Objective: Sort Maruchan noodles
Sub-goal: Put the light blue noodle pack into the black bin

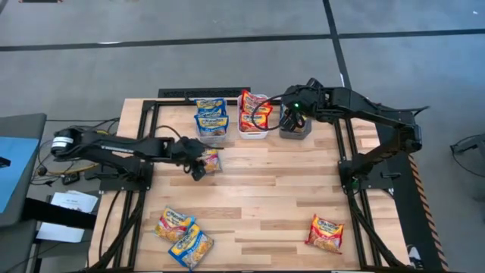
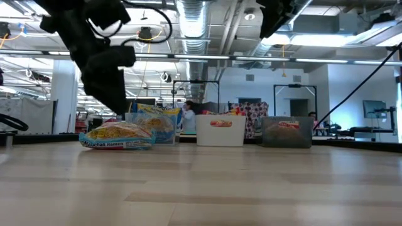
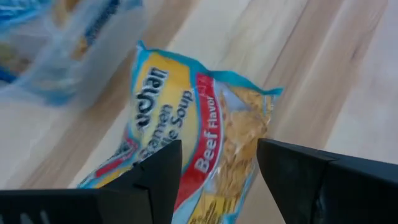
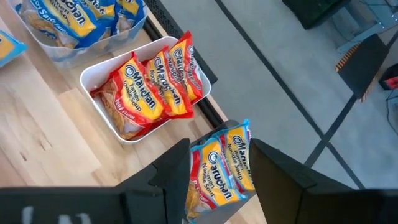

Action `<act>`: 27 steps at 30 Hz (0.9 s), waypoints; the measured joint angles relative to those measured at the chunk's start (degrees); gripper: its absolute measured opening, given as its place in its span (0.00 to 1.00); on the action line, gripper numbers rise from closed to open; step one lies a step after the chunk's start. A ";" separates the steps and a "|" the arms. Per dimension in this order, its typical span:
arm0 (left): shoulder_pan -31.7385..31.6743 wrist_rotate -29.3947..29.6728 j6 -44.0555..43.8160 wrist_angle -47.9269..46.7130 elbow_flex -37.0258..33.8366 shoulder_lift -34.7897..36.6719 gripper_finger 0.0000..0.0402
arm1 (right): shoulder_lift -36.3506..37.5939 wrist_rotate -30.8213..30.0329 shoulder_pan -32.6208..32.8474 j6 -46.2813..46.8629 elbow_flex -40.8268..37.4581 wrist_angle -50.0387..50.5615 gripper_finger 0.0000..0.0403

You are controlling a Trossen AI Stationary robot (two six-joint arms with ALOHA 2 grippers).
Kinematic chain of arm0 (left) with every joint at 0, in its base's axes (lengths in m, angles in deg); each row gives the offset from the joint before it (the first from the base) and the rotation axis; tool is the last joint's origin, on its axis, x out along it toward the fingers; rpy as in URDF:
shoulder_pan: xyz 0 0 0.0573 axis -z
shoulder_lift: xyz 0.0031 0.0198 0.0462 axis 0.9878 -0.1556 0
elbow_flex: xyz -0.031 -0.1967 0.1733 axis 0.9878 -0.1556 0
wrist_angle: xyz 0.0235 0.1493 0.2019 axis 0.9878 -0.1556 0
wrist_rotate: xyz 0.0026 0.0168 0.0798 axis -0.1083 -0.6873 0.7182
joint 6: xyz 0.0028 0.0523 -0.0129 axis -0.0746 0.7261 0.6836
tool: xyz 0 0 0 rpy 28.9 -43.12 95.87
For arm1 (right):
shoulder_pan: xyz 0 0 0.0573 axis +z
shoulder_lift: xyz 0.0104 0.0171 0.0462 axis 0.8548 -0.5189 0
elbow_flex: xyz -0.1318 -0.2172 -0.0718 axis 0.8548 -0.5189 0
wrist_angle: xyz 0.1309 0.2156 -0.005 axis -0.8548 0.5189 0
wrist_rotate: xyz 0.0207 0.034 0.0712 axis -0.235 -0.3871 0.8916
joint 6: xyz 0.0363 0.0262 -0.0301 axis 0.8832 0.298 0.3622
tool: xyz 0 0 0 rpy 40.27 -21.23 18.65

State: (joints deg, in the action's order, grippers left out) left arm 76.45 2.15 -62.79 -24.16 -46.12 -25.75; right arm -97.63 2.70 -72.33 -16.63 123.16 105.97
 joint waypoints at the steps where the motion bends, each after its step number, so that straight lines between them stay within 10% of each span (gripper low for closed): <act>1: 0.02 -0.25 0.62 0.93 0.00 -1.49 0.49 | 0.00 0.02 -0.02 0.26 0.00 0.04 0.46; 16: 0.13 1.58 -2.72 3.20 0.46 -16.30 0.47 | 0.00 0.00 -0.04 0.39 0.00 0.20 0.46; 27: 2.74 0.85 -3.57 4.72 0.22 -16.81 0.12 | 0.00 -0.01 -0.04 0.40 0.00 0.18 0.46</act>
State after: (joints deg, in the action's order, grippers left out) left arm 79.18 3.00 -66.36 -19.44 -45.90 -42.57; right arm -97.63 2.69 -72.37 -16.22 123.16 106.14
